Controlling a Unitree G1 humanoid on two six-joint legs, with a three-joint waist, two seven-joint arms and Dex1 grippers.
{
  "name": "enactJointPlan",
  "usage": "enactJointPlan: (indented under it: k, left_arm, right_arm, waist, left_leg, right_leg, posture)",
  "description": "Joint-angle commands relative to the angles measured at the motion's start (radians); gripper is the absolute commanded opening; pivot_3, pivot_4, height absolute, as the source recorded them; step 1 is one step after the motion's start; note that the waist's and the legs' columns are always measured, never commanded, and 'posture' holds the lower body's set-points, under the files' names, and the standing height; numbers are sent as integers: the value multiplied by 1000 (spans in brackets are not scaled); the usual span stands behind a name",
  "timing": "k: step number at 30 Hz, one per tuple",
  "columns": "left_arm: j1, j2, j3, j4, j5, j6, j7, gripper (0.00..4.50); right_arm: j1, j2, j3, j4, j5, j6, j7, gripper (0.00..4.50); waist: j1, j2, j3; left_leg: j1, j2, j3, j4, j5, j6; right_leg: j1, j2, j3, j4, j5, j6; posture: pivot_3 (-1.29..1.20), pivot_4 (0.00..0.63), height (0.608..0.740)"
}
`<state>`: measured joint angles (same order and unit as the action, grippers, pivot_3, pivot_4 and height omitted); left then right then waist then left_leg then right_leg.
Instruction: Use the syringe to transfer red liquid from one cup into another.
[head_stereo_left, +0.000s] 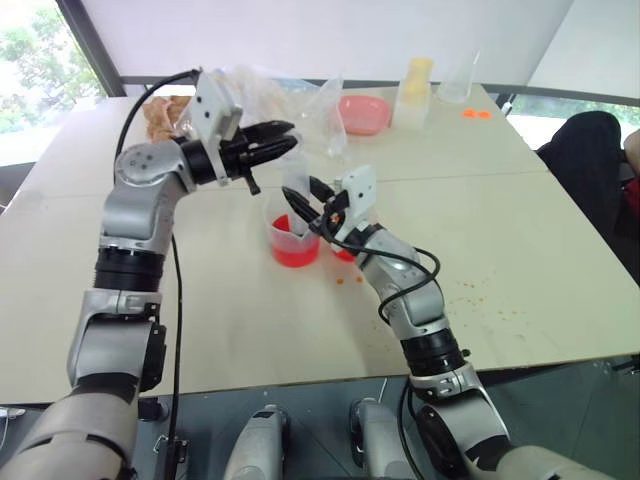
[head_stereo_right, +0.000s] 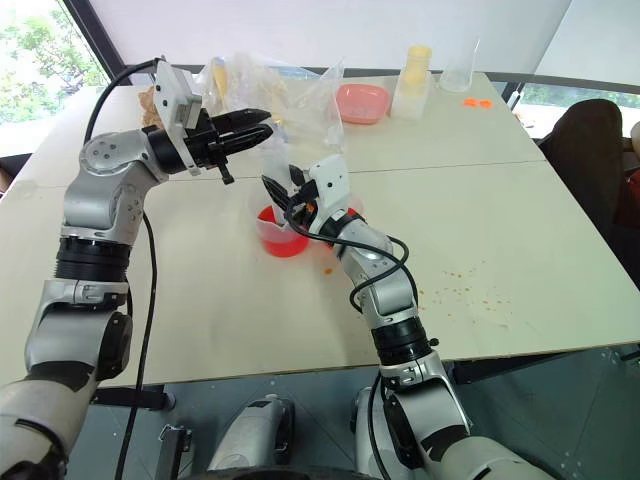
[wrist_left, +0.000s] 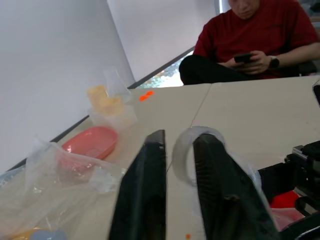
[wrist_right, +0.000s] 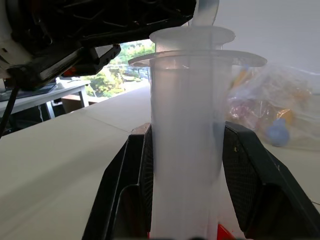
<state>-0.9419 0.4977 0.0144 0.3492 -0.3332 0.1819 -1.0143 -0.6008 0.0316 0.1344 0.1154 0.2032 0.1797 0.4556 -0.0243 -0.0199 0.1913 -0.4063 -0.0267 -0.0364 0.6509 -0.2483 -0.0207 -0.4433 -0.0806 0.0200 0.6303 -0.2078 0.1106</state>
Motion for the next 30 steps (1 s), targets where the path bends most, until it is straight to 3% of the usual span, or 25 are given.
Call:
enactJointPlan:
  k: [1,21,30]
  left_arm:
    - [-20,-7,13,-6,7,-10,23,18]
    - [-209,-41,76,224,39,-153,89,18]
    - [-228,-64,88,250,32,-176,110,18]
  right_arm:
    - [0,40,76,-8,-8,-44,45,1410]
    - [11,78,100,77,-43,-109,49,1410]
    - [10,77,95,88,-51,-117,51,1410]
  waist:
    - [0,0,0]
    - [2,0,0]
    - [2,0,0]
  left_leg:
    - [0,0,0,0,0,0]
    - [0,0,0,0,0,0]
    - [0,0,0,0,0,0]
  right_leg:
    - [0,0,0,0,0,0]
    - [0,0,0,0,0,0]
    - [0,0,0,0,0,0]
  posture:
    - [0,150,740]
    - [0,150,740]
    - [0,150,740]
